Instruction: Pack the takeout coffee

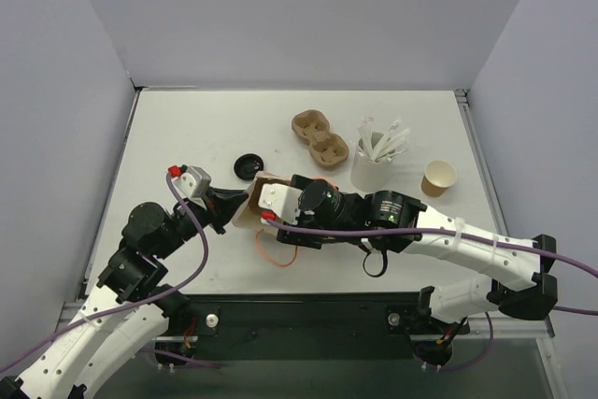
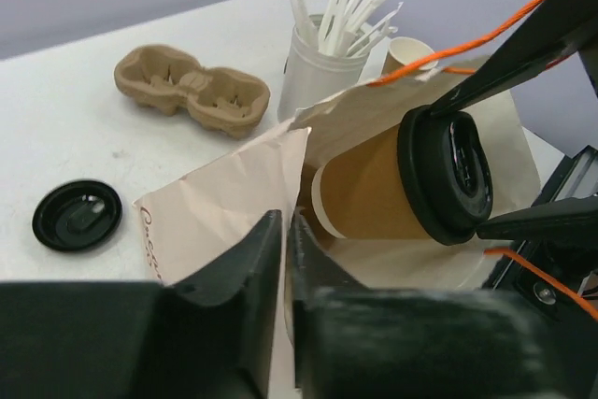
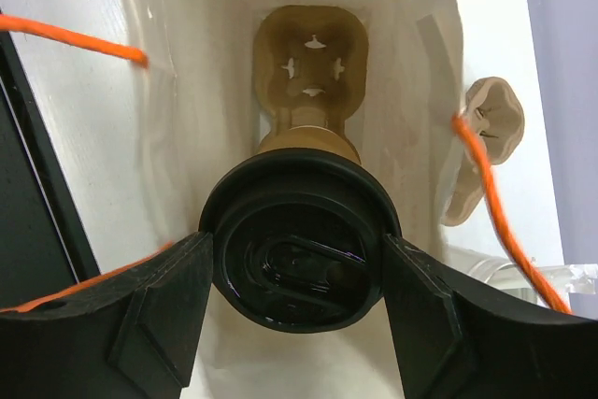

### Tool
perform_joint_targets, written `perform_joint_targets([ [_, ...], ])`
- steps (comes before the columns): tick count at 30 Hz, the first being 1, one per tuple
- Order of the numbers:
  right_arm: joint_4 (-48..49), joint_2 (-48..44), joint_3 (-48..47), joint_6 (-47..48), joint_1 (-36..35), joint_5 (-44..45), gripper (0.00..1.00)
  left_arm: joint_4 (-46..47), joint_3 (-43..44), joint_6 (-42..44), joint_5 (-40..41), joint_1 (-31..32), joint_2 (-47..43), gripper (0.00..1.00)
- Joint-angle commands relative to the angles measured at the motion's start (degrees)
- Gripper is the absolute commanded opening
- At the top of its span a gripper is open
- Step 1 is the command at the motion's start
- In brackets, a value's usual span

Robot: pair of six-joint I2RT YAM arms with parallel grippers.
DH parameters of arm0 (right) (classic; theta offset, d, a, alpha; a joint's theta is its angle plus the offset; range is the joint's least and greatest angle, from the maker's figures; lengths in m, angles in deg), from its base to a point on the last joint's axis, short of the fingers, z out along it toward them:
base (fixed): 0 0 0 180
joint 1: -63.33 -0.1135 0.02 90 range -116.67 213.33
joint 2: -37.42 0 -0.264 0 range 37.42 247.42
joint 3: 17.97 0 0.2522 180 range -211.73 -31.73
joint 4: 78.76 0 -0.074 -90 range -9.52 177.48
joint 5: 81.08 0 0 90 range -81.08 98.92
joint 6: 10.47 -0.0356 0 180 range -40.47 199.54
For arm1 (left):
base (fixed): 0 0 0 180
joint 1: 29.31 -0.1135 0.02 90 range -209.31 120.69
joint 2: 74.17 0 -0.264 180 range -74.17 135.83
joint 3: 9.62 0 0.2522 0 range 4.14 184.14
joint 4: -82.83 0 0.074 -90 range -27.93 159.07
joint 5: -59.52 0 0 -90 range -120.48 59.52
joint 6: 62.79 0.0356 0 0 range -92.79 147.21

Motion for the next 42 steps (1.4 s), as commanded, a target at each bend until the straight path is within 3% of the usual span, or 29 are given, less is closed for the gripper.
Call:
perform_joint_targets([
  [1, 3.12, -3.02, 3.04, -0.51, -0.02, 1.94, 0.44, -5.44, 4.52, -0.52, 6.2, -0.29, 0.14, 0.27],
  [4, 3.74, -4.07, 5.51, -1.65, -0.11, 2.29, 0.44, -10.98, 6.54, -0.34, 9.55, -0.29, -0.99, 0.38],
  [14, 7.08, -3.11, 8.59, -1.74, -1.07, 3.87, 0.43, -18.81, 8.93, -3.41, 7.0, -0.29, -2.32, 0.55],
  [42, 9.54, 1.2, 8.51, -7.9, -2.48, 10.03, 0.42, -24.43, 12.7, -2.1, 3.05, -0.2, -0.56, 0.56],
])
